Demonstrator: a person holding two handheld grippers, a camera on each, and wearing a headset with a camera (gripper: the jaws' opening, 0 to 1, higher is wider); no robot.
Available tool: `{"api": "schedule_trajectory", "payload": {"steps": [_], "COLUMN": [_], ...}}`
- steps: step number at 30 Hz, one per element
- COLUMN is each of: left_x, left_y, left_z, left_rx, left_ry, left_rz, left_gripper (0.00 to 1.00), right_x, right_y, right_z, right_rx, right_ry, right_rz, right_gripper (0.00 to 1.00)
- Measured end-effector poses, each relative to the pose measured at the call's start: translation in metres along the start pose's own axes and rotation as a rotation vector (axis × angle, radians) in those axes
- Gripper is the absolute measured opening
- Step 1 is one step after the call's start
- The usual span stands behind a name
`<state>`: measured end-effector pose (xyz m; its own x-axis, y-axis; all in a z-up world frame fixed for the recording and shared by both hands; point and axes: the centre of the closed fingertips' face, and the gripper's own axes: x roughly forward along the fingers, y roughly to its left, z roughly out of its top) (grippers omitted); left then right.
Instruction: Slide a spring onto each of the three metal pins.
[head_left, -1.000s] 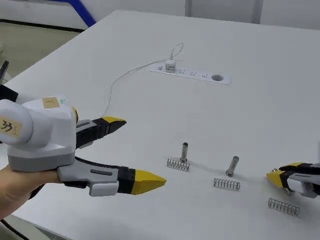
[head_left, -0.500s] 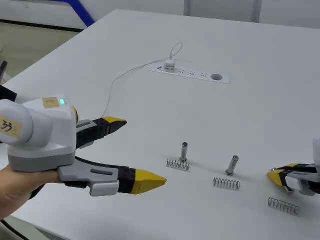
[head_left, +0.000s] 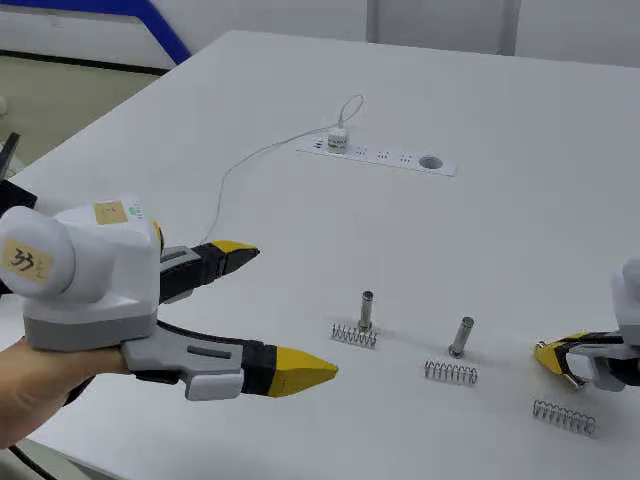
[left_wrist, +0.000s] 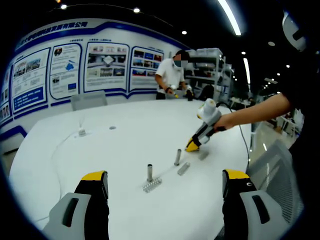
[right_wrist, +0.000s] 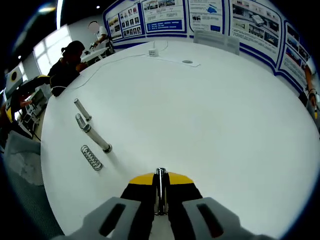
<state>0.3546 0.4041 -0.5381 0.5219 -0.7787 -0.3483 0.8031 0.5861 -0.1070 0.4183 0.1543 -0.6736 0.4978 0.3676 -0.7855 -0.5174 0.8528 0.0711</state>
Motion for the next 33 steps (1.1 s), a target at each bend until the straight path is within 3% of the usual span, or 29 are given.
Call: {"api": "schedule_trajectory", "payload": {"steps": [6,14,25,33], "left_x": [-0.001,-0.002,-0.004,-0.007], "left_y": [-0.004,-0.003,-0.009,-0.011], "left_z": [-0.003,0.004,0.002,0.003], "left_rx": [0.0,0.006,-0.003,-0.021], "left_ry": [0.011,-0.011,-0.017,-0.037], "left_rz": [-0.007,-0.004,-0.007,0.012], "left_gripper": [0.97,0.97,0.97,0.97], "right_x": [0.001,0.002,-0.009,-0.013], "right_y": [-0.001,-0.001,0.0,0.002], "right_z": [0.0,-0.001,0.003,0.005], "right_rx": [0.005,0.03,0.077,0.086], "right_ry": [0.035,0.045,-0.04,-0.069], "right_rz": [-0.015,-0.034,-0.039,-0.034], "right_gripper": [0.09,0.08,0.08,0.08]}}
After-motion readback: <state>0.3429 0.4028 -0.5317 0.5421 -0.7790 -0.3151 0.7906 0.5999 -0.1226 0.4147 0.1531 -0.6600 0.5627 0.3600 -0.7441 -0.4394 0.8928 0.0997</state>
